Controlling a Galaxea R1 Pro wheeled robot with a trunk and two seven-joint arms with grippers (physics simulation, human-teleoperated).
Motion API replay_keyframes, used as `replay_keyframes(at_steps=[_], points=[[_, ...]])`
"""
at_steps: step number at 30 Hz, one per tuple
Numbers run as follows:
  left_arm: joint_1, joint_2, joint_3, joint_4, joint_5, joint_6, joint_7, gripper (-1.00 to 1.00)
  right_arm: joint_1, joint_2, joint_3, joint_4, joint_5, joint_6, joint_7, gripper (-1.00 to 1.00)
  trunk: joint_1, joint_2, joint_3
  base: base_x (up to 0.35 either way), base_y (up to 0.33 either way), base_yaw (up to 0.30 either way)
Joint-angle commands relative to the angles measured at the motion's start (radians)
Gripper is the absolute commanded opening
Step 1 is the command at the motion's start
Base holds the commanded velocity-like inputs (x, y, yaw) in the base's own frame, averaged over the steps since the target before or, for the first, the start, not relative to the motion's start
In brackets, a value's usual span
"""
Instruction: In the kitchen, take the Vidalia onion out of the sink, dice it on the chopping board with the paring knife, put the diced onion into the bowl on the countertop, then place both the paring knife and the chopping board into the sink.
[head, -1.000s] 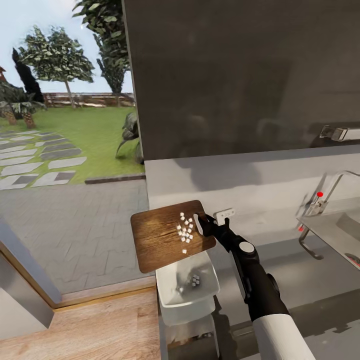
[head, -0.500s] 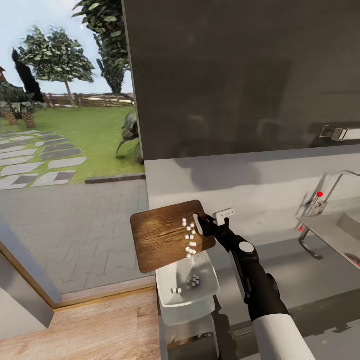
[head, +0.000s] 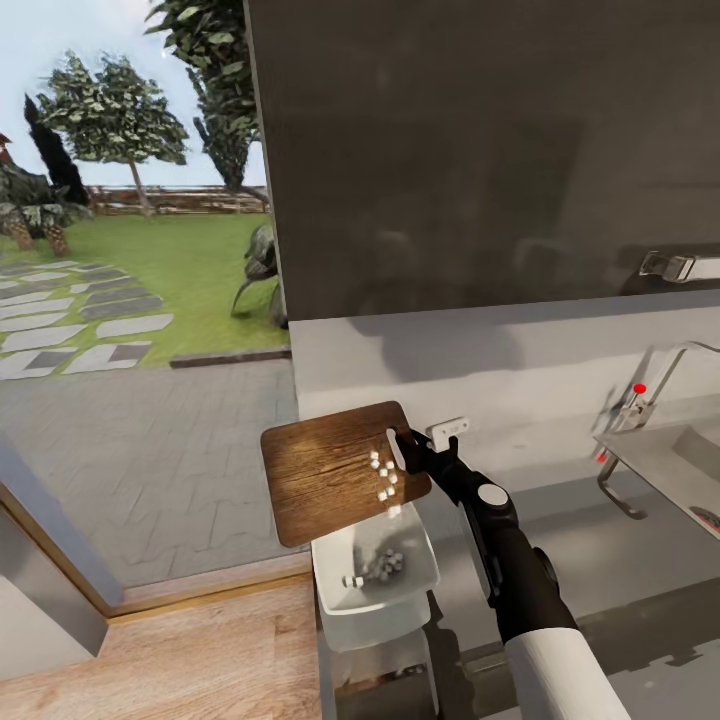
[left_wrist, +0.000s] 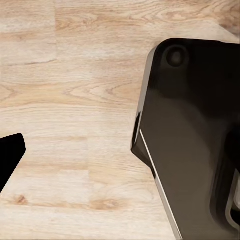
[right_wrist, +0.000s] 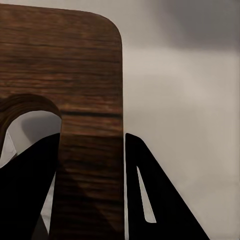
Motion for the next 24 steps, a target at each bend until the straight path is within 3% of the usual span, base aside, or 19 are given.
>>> replay_keyframes(at_steps=[1,24], points=[[0.0,0.001,-0.008,-0.002,0.004,-0.001,0.008,1.0,-0.001,0.001,-0.003,-0.002,0.007,0.004,0.008,-1.0,0.001,-0.002,-0.002,0.0,0.0,0.0],[0.0,0.001,-0.008,-0.002,0.003,-0.001,0.008,1.0,-0.001,0.001,-0.003,-0.002,0.007,0.004,0.008,-1.0,0.001,-0.002,-0.002,0.0,0.0,0.0]])
